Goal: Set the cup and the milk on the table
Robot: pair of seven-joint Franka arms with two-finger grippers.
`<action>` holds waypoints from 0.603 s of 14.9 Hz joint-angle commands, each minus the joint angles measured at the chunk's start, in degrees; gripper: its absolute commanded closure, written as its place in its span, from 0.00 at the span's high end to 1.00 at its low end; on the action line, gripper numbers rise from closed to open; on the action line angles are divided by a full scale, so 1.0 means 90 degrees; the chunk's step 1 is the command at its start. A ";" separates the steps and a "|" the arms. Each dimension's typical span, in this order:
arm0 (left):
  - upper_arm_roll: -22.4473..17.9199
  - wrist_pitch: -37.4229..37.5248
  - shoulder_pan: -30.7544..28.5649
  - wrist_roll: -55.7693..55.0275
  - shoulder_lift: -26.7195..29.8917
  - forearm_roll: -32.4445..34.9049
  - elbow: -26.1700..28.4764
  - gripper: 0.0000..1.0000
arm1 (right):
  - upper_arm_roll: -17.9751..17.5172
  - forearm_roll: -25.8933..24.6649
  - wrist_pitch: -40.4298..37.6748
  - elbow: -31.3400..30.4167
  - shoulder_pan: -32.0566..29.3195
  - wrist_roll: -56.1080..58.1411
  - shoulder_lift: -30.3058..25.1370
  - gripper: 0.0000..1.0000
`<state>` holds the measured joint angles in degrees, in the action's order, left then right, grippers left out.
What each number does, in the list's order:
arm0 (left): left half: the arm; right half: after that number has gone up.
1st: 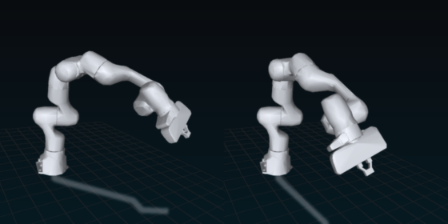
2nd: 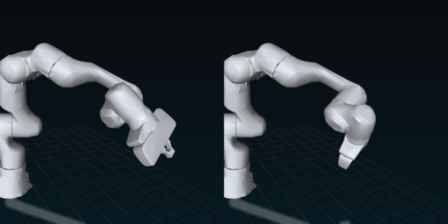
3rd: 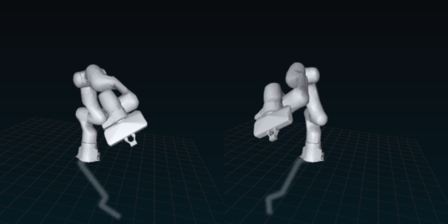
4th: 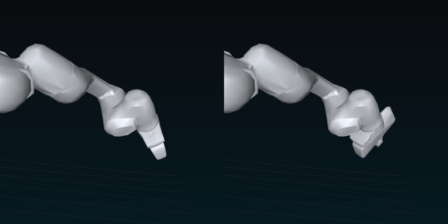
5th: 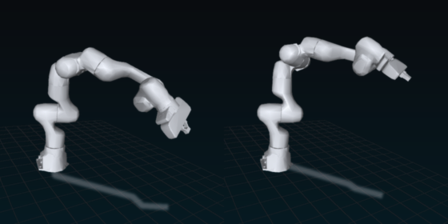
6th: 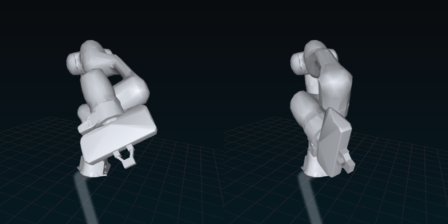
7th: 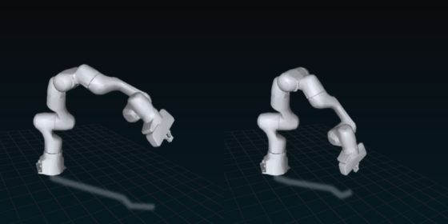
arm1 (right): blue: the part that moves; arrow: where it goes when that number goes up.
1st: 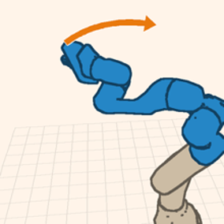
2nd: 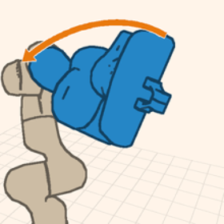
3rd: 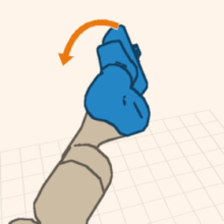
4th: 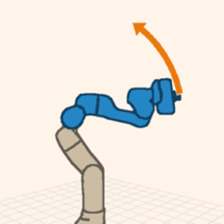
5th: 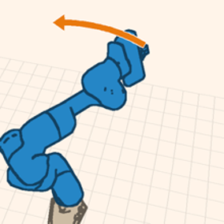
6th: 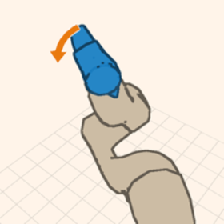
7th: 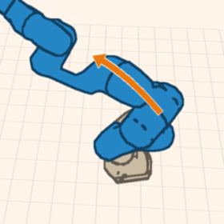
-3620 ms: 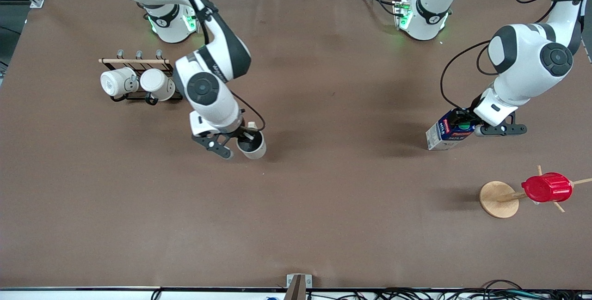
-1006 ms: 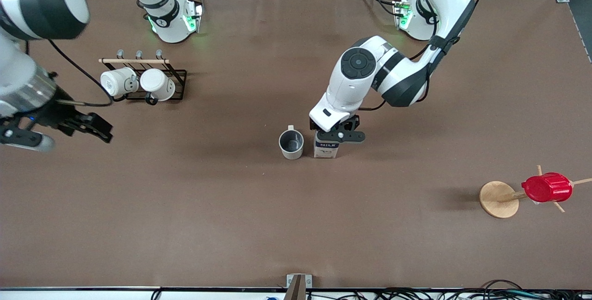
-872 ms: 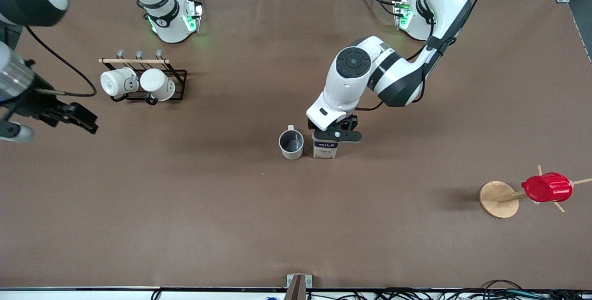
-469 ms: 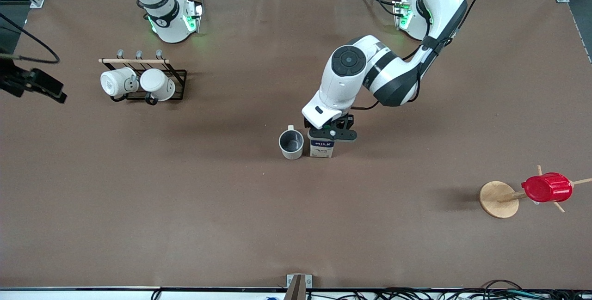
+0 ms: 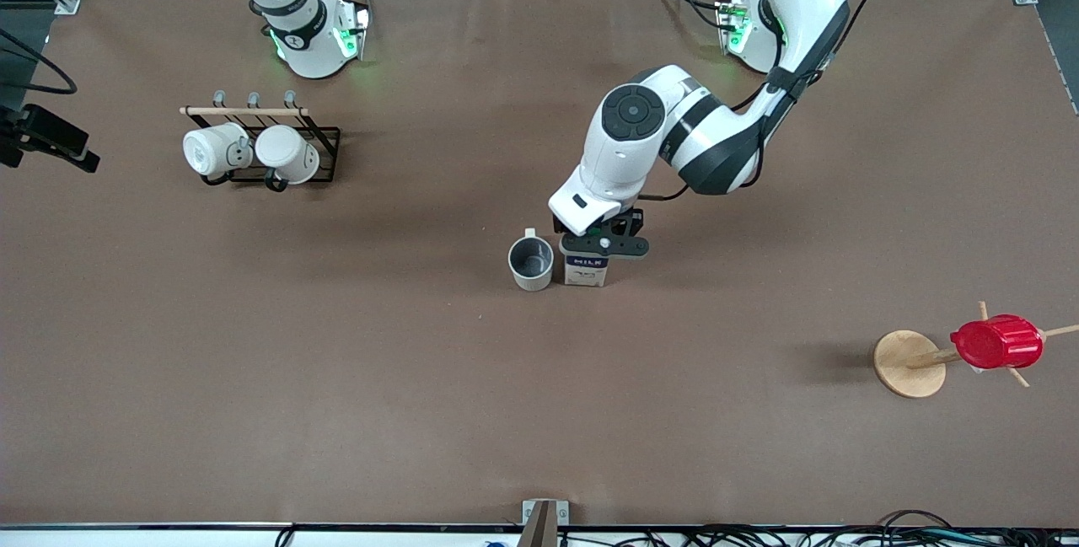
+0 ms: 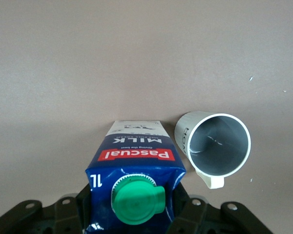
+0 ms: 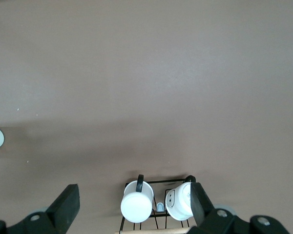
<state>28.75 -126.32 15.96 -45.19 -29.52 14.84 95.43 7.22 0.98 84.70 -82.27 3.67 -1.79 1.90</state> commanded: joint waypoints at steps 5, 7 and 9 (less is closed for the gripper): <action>-0.0010 0.0139 0.0053 -0.0135 -0.0098 0.0070 -0.0213 0.98 | -0.0041 0.0048 0.0081 -0.0077 0.0002 0.0062 -0.0094 1.00; -0.0010 0.0139 0.0043 -0.0126 -0.0069 0.0070 -0.0213 1.00 | -0.0041 0.0048 0.0081 -0.0068 0.0002 0.0052 -0.0094 1.00; -0.0010 0.0139 0.0024 -0.0135 -0.0021 0.0070 -0.0242 1.00 | -0.0041 0.0048 0.0081 -0.0068 0.0002 0.0052 -0.0094 1.00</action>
<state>28.74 -126.31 15.95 -45.26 -29.82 14.84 94.66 7.06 0.98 85.02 -82.26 3.77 -1.73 1.90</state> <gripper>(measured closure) 0.009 0.000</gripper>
